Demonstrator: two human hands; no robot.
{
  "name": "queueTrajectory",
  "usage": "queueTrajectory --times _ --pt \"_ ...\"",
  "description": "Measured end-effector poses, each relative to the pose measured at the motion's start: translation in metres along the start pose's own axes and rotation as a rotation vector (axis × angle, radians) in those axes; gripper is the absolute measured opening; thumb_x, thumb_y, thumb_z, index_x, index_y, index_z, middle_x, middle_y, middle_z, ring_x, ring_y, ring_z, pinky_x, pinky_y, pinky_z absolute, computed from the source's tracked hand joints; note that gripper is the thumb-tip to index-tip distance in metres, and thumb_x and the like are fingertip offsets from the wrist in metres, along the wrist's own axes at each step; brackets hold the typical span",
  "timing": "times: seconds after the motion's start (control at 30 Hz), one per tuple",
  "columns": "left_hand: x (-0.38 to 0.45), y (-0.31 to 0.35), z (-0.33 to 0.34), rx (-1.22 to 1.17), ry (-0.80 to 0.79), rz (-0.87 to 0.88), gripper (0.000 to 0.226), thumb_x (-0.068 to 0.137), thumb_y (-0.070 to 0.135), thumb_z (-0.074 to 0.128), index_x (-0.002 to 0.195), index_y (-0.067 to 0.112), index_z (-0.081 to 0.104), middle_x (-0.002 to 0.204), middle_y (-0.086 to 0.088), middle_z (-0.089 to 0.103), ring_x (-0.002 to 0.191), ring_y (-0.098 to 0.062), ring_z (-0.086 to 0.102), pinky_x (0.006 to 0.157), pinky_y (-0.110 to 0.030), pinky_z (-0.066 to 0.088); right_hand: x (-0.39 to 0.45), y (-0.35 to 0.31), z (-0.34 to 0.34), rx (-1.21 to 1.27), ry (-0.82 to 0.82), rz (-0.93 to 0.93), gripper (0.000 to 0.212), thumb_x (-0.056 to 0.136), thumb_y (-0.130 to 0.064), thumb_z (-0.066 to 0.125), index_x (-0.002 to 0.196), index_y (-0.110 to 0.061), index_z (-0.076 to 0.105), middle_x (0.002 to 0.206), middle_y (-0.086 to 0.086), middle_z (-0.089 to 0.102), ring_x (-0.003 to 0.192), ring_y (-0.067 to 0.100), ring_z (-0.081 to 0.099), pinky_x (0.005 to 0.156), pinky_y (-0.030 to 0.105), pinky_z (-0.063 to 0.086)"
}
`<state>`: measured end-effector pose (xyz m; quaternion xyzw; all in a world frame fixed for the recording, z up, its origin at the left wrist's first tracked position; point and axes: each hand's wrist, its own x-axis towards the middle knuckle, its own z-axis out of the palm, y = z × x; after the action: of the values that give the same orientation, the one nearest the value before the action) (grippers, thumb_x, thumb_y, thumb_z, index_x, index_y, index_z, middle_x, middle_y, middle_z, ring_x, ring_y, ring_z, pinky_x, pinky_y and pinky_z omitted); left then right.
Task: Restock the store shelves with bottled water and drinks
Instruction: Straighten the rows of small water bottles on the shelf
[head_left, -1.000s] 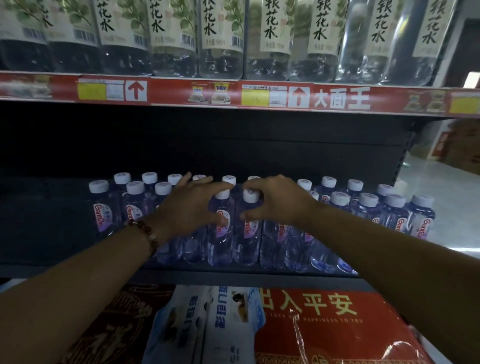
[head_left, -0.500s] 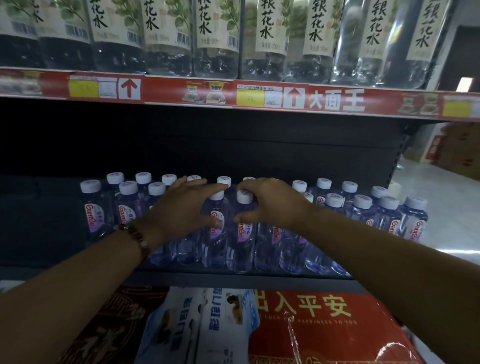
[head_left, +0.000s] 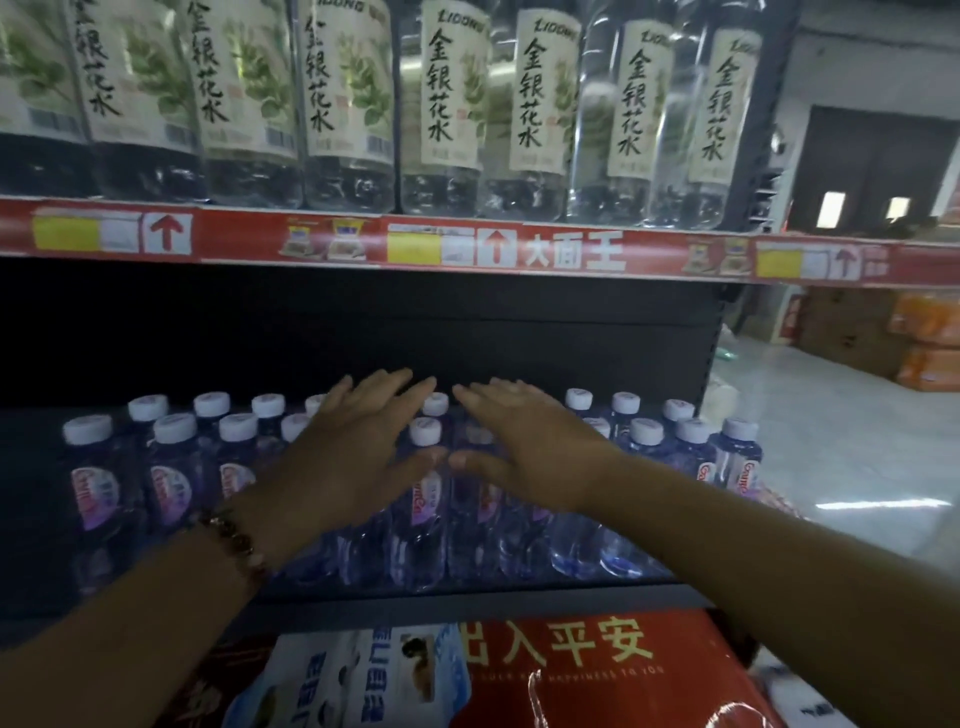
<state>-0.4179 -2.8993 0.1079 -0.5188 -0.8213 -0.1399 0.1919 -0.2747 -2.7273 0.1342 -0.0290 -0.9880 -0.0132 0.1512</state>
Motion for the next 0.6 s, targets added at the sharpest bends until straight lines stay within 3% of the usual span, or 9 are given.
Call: queueTrajectory --times 0.07,0.13,0.3,0.47,0.6 --pt "0.012 0.024 -0.002 -0.031 0.007 0.040 0.092 0.077 0.076 0.003 0.158 0.034 0.011 0.165 0.007 0.011 0.152 -0.016 0.008 0.119 -0.031 -0.004 -0.014 0.020 -0.013 -0.054 -0.030 0.054 0.073 0.101 -0.056 0.036 0.161 -0.021 0.011 0.167 0.002 0.013 0.154 0.018 0.007 0.123 0.029 -0.001" --pt "0.029 0.047 -0.001 -0.071 0.009 0.062 0.089 0.080 0.073 0.002 0.158 0.032 0.016 0.166 0.007 0.012 0.153 -0.015 0.008 0.118 -0.027 -0.004 -0.022 0.046 -0.025 -0.041 -0.034 0.132 0.067 0.104 -0.051 0.033 0.160 -0.020 0.013 0.167 0.003 0.014 0.154 0.018 0.008 0.122 0.028 0.000" --pt "0.079 0.089 0.009 -0.021 -0.081 0.084 0.064 0.103 0.056 0.025 0.159 0.025 0.018 0.167 0.000 0.012 0.153 -0.019 0.008 0.124 -0.037 0.003 -0.019 0.103 -0.035 -0.101 -0.045 0.221 0.063 0.106 -0.046 0.033 0.159 -0.014 0.021 0.164 0.010 0.023 0.151 0.023 0.020 0.120 0.032 0.011" --pt "0.099 0.109 0.026 0.033 -0.186 0.094 0.071 0.101 0.059 0.027 0.160 0.021 0.014 0.167 -0.005 0.007 0.153 -0.022 0.009 0.123 -0.040 0.004 0.006 0.127 -0.022 0.011 -0.162 0.257 0.057 0.107 -0.040 0.035 0.158 -0.015 0.026 0.164 0.009 0.025 0.150 0.024 0.025 0.119 0.029 0.018" --pt "0.092 0.116 0.042 0.009 -0.257 0.080 0.092 0.084 0.079 0.015 0.159 0.027 0.012 0.167 -0.004 0.009 0.153 -0.021 0.010 0.122 -0.038 0.003 0.021 0.140 -0.010 0.068 -0.248 0.295 0.051 0.103 -0.032 0.051 0.149 -0.012 0.046 0.155 0.009 0.043 0.140 0.025 0.042 0.109 0.024 0.030"
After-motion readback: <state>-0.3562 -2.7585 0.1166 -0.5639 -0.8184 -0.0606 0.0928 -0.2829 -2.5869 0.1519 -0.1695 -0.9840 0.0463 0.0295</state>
